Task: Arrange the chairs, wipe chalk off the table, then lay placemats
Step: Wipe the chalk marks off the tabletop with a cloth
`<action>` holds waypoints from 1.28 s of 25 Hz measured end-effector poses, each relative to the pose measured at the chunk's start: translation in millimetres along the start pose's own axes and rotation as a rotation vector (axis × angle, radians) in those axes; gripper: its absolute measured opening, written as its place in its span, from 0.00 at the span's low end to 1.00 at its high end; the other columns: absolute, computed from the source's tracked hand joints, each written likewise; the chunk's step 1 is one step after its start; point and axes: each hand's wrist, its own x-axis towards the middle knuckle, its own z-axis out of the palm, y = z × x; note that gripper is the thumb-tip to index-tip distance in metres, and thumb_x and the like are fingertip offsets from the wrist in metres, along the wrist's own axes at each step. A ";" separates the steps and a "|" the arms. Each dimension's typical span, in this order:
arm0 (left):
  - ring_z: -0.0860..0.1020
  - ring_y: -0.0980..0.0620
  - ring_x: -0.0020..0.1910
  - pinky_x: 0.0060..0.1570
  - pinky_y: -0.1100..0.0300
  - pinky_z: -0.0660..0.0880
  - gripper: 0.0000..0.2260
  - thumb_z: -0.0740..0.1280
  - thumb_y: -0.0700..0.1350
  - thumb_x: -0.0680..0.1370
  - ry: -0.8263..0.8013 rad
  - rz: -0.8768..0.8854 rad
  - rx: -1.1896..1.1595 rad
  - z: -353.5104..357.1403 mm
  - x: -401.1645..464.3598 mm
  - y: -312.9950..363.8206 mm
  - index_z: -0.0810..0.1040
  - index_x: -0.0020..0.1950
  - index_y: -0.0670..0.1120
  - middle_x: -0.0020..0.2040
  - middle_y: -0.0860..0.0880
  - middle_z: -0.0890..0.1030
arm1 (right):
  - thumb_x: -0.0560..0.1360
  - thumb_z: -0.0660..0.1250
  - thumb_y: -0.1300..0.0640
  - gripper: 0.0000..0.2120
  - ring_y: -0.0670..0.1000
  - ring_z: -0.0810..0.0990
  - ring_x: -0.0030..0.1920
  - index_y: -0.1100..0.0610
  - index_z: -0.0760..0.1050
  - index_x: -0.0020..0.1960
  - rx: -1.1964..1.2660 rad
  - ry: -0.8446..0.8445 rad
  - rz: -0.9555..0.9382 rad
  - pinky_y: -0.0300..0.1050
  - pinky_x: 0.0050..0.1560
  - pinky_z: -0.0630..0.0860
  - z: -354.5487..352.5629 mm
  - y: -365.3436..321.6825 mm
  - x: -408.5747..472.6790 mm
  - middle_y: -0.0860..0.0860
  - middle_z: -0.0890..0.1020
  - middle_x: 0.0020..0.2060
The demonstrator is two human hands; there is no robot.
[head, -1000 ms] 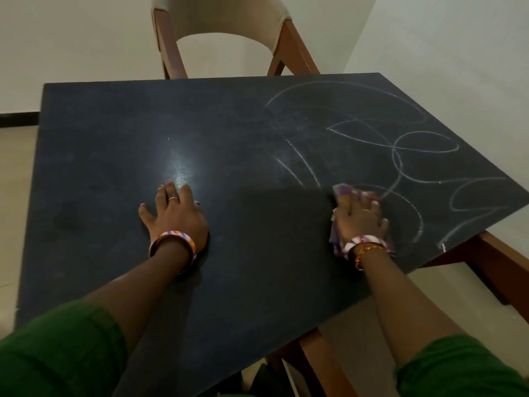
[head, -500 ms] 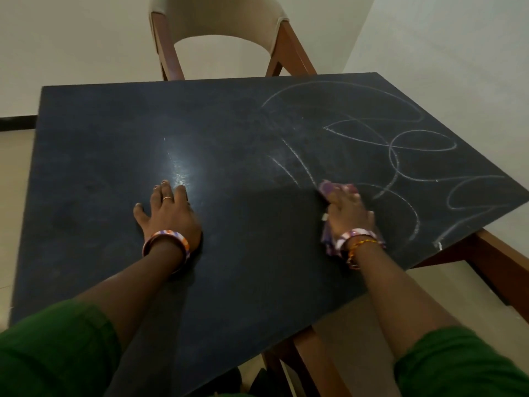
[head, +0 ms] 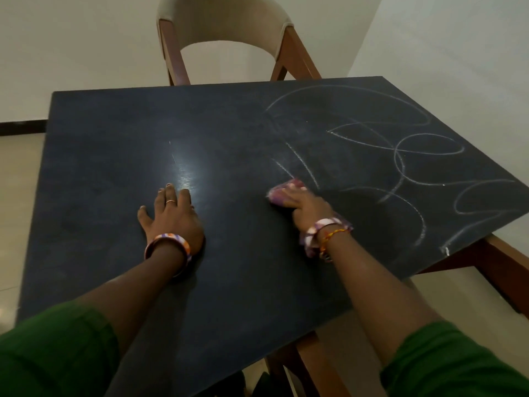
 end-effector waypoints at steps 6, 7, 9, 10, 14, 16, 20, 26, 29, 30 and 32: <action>0.49 0.46 0.76 0.70 0.38 0.48 0.19 0.52 0.45 0.79 0.006 -0.011 0.035 2.9 2.5 1.8 0.60 0.71 0.46 0.77 0.44 0.52 | 0.74 0.61 0.66 0.23 0.60 0.69 0.67 0.40 0.77 0.58 0.172 0.273 0.541 0.52 0.58 0.74 -52.1 91.1 5.3 0.49 0.70 0.68; 0.49 0.46 0.76 0.70 0.38 0.48 0.19 0.52 0.45 0.79 0.002 -0.012 0.038 3.0 2.7 2.0 0.60 0.71 0.46 0.77 0.44 0.52 | 0.76 0.62 0.62 0.18 0.60 0.71 0.66 0.46 0.76 0.62 0.138 0.261 0.528 0.48 0.54 0.75 -44.2 74.8 10.8 0.52 0.72 0.67; 0.49 0.46 0.76 0.70 0.38 0.47 0.20 0.52 0.45 0.80 -0.009 -0.009 0.036 2.2 3.3 1.8 0.59 0.72 0.47 0.77 0.44 0.51 | 0.78 0.60 0.57 0.19 0.59 0.68 0.69 0.55 0.70 0.69 0.057 0.151 0.358 0.47 0.63 0.69 -25.0 25.8 26.1 0.55 0.69 0.67; 0.49 0.46 0.76 0.70 0.38 0.47 0.20 0.52 0.46 0.80 -0.014 -0.007 0.029 1.3 3.6 1.7 0.59 0.72 0.47 0.77 0.44 0.51 | 0.78 0.59 0.57 0.21 0.58 0.65 0.71 0.54 0.68 0.70 -0.006 0.085 0.246 0.47 0.69 0.63 -8.0 -7.1 28.0 0.55 0.66 0.70; 0.49 0.46 0.76 0.70 0.38 0.47 0.19 0.52 0.46 0.80 -0.023 0.002 0.001 -1.6 2.8 -0.7 0.60 0.71 0.47 0.77 0.45 0.52 | 0.78 0.57 0.62 0.24 0.55 0.57 0.75 0.51 0.64 0.73 -0.058 0.002 -0.087 0.44 0.74 0.51 28.7 -66.2 1.2 0.52 0.61 0.75; 0.50 0.46 0.76 0.70 0.38 0.47 0.18 0.52 0.46 0.80 -0.011 0.007 -0.011 -1.7 2.6 -1.0 0.61 0.71 0.47 0.77 0.45 0.53 | 0.78 0.58 0.60 0.19 0.51 0.65 0.71 0.49 0.73 0.67 0.040 0.188 0.039 0.40 0.71 0.56 6.7 -31.3 -7.8 0.50 0.70 0.70; 0.49 0.45 0.76 0.70 0.38 0.47 0.19 0.52 0.46 0.80 -0.011 0.000 0.001 0.7 3.3 0.0 0.60 0.71 0.47 0.77 0.44 0.52 | 0.78 0.60 0.53 0.12 0.54 0.76 0.59 0.45 0.79 0.57 0.131 0.452 0.497 0.46 0.64 0.70 -47.3 54.5 -31.4 0.49 0.78 0.61; 0.49 0.45 0.76 0.69 0.37 0.47 0.20 0.51 0.46 0.80 -0.013 -0.003 0.011 1.9 4.2 0.3 0.58 0.72 0.47 0.77 0.44 0.51 | 0.76 0.57 0.59 0.19 0.57 0.70 0.65 0.53 0.71 0.66 -0.034 0.336 0.398 0.51 0.66 0.67 7.7 -9.1 -10.9 0.54 0.71 0.66; 0.49 0.45 0.76 0.69 0.37 0.47 0.19 0.52 0.46 0.80 -0.011 -0.004 0.003 0.5 3.6 0.0 0.59 0.72 0.47 0.77 0.44 0.52 | 0.79 0.55 0.55 0.25 0.56 0.53 0.75 0.56 0.57 0.75 -0.173 -0.004 -0.038 0.51 0.74 0.49 52.9 -83.7 -18.0 0.54 0.57 0.76; 0.49 0.46 0.76 0.70 0.38 0.47 0.19 0.52 0.46 0.80 -0.008 -0.004 0.002 -0.1 3.0 -0.5 0.59 0.72 0.47 0.77 0.44 0.52 | 0.80 0.53 0.51 0.26 0.53 0.48 0.76 0.55 0.53 0.76 -0.185 -0.066 -0.124 0.50 0.74 0.44 52.8 -89.5 -22.0 0.51 0.53 0.77; 0.49 0.46 0.76 0.70 0.38 0.47 0.19 0.52 0.46 0.80 -0.007 0.003 -0.006 -1.0 2.1 -0.7 0.59 0.72 0.47 0.77 0.44 0.53 | 0.80 0.51 0.43 0.29 0.48 0.44 0.76 0.50 0.49 0.77 -0.234 -0.050 -0.105 0.52 0.74 0.40 35.3 -60.3 -18.9 0.45 0.49 0.77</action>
